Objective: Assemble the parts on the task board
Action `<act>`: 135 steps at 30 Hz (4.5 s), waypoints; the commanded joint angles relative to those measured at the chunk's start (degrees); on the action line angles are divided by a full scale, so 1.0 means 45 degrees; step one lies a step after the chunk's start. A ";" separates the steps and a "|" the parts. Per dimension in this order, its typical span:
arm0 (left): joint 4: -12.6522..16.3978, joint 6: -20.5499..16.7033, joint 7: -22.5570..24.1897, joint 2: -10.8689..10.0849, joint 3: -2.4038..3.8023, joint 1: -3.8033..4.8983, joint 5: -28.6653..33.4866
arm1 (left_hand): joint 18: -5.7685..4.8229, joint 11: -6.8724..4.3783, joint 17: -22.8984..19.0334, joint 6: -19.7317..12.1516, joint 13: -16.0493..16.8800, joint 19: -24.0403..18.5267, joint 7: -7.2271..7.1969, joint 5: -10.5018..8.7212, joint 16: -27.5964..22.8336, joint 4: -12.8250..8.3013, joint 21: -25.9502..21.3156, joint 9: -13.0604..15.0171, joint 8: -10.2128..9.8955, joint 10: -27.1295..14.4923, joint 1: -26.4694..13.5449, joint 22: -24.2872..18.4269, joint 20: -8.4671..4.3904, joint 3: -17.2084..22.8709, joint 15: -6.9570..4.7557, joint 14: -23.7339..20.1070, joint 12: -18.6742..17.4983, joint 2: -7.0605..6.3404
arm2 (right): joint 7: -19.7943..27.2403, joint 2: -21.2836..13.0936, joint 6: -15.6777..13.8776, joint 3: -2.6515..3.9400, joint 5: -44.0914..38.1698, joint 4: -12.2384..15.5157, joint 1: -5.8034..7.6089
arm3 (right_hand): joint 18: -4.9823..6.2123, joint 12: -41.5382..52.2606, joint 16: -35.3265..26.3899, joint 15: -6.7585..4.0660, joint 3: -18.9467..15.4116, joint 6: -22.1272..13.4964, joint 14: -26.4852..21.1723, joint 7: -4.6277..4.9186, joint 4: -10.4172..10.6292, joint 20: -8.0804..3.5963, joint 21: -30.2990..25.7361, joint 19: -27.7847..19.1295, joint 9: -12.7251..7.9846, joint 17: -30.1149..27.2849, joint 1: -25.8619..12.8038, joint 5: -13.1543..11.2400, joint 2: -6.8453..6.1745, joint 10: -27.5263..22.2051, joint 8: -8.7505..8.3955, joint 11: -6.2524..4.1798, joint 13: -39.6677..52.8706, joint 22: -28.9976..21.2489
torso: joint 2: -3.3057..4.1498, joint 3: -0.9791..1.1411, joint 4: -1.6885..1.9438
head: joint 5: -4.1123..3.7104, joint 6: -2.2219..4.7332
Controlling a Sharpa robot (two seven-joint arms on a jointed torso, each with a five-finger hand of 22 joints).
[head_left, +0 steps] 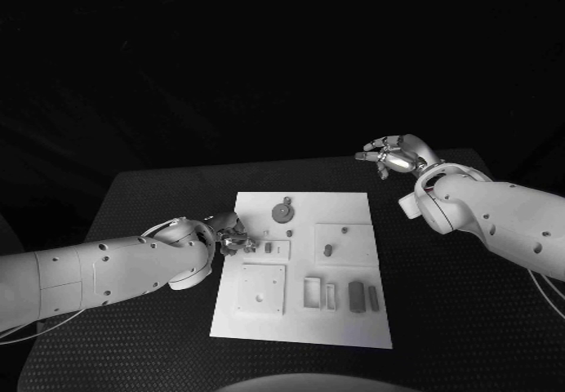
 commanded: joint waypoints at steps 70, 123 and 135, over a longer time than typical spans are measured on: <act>0.0088 -0.0539 0.0759 -0.0077 0.0502 -0.0008 0.1484 | 0.0093 0.0141 -0.0051 -0.0263 -0.0044 -0.0083 0.0144 -0.0539 0.0058 0.1752 -0.0325 0.0178 -0.0019 -0.0133 -0.1875 0.0298 -0.1217 -0.1248 -0.0080 -0.0277 0.0037 -0.2437 | 0.0112 0.0007 0.0154 0.0007 -0.0060 -0.0029 -0.0062 | 0.0369 0.0140 0.0083 0.0015 -0.0033 0.0383 -0.0092 0.0356 0.0050 0.0062 -0.0076 -0.0003 -0.0042 -0.0068 -0.0078 0.0052 0.0023 -0.1852 0.0059 0.0212 -0.0098 0.0030 | 0.0004 -0.0008 0.0001 | -0.0104 0.0102; -0.2933 0.0756 0.5622 0.3189 0.0659 0.0609 -0.3836 | -0.0190 0.2631 -0.1355 -0.3502 -0.4942 -0.1970 0.1644 -0.0026 -0.0529 -0.1262 -0.2334 -0.1055 -0.1623 -0.3219 0.5308 0.1145 0.0203 -0.1268 0.1417 -0.2779 -0.9248 -0.1175 | 0.0126 0.0312 0.0248 0.0007 -0.0027 -0.0208 -0.0069 | 0.0369 0.0174 0.0104 0.0017 -0.0026 0.0377 -0.0102 0.0358 0.0036 0.0061 -0.0096 0.0002 -0.0058 -0.0103 -0.0060 0.0049 0.0057 -0.1865 0.0070 0.0214 -0.0152 0.0049 | 0.0020 -0.0012 -0.0005 | -0.0351 0.0369; -0.3203 0.0836 0.5527 0.3302 0.0657 0.0560 -0.4004 | 0.0507 0.2353 -0.0732 -0.3403 -0.5059 -0.0194 0.1661 0.0080 0.1942 -0.1229 -0.0747 -0.1260 -0.1545 -0.2739 0.5327 0.1725 -0.0193 -0.1377 0.1075 -0.1282 -0.9652 -0.1050 | 0.0132 0.0315 0.0250 0.0007 -0.0027 -0.0169 -0.0069 | 0.0369 0.0183 0.0111 0.0017 -0.0027 0.0377 -0.0101 0.0358 0.0033 0.0061 -0.0098 0.0005 -0.0062 -0.0109 -0.0058 0.0049 0.0064 -0.1865 0.0072 0.0214 -0.0162 0.0054 | 0.0006 -0.0011 0.0019 | -0.0373 0.0327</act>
